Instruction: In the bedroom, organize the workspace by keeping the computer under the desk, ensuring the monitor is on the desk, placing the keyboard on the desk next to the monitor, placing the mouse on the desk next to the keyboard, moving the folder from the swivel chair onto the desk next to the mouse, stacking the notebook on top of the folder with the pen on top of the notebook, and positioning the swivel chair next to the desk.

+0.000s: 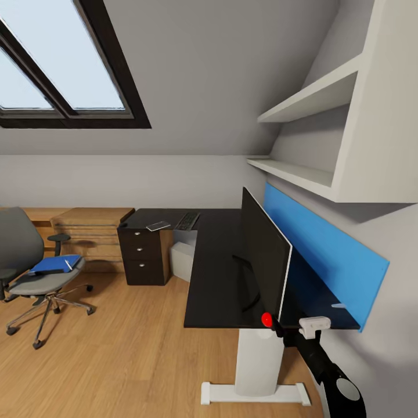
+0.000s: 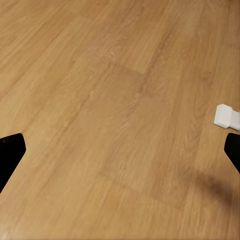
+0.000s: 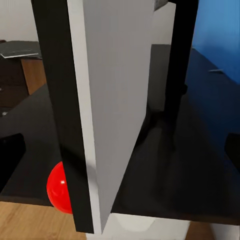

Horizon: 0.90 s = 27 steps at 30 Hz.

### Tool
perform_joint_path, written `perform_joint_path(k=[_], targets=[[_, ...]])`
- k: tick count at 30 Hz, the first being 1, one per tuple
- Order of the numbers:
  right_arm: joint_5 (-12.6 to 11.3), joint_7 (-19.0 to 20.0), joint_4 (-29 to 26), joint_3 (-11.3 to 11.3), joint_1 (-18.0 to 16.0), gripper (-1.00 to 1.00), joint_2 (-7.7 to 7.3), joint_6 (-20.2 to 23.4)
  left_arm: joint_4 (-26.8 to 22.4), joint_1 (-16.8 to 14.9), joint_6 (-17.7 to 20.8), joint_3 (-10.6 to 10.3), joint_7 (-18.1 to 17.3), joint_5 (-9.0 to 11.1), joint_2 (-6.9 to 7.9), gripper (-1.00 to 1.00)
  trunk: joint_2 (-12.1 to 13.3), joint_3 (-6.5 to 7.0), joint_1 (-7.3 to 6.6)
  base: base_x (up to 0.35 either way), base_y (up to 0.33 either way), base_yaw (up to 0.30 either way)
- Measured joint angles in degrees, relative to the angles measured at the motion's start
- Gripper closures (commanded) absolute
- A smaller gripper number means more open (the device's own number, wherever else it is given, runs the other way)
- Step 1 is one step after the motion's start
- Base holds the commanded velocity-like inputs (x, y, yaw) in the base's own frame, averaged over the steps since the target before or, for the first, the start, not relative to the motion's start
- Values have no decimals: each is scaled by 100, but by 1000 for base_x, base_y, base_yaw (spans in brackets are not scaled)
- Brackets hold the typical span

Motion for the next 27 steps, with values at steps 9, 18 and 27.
perform_joint_path(k=[9,18,27], targets=[[8,-9,28,5,0,-100,0,-46,0,0,-3,0,0,-2,-1,-100,0,0,0,17,4,0],[8,-17,31,4,0,-100,0,-53,0,-2,-4,0,0,0,3,-100,0,0,0,113,72,0],[8,-33,32,0,0,-100,0,-65,0,-3,-4,1,0,-1,1,-100,-1,0,-2,128,5,0]])
